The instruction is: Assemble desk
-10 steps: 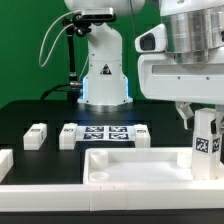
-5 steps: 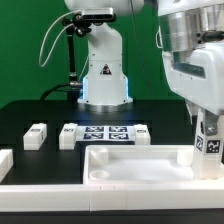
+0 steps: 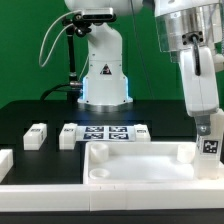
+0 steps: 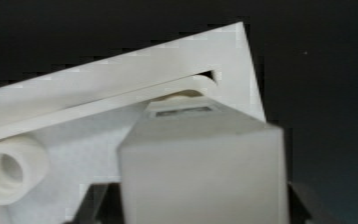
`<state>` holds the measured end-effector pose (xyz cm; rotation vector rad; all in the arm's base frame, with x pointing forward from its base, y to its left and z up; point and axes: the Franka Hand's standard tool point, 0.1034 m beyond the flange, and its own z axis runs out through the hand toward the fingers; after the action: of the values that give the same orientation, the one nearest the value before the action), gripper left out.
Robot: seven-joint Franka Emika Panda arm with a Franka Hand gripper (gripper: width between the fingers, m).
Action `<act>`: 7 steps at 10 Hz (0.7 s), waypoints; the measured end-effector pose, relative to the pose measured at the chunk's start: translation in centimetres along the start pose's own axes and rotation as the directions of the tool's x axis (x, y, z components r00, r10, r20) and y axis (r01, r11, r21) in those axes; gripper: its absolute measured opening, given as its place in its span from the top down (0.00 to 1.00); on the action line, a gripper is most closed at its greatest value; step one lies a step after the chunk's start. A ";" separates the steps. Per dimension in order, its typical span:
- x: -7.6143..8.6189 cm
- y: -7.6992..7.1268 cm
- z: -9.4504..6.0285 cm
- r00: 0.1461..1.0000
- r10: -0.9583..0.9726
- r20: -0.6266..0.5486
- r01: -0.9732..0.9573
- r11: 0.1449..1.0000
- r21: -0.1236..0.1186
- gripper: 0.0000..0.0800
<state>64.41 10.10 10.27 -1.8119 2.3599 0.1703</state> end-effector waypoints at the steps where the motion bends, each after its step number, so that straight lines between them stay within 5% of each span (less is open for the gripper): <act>1: 0.0 0.1 0.1 1.000 -0.003 -0.001 0.003 1.000 -0.002 0.49; 2: 0.0 0.1 0.2 1.000 -0.006 -0.001 0.006 1.000 -0.003 0.32; 3: -0.2 0.0 -0.2 1.000 -0.026 0.002 0.026 1.000 0.001 0.32; 4: -0.9 -0.1 -2.0 0.999 -0.053 0.013 0.052 0.998 0.020 0.22; 6: -1.6 0.1 -6.5 0.995 -0.087 0.039 0.085 0.995 0.060 0.20; 7: -1.6 0.0 -6.1 0.996 -0.087 0.035 0.085 0.994 0.062 0.19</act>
Offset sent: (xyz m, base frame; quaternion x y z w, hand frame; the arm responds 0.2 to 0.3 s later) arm -0.0165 0.0015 0.0388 -0.0001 0.0005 -0.0471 0.9989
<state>64.41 10.44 16.53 -1.8610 2.2320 0.1204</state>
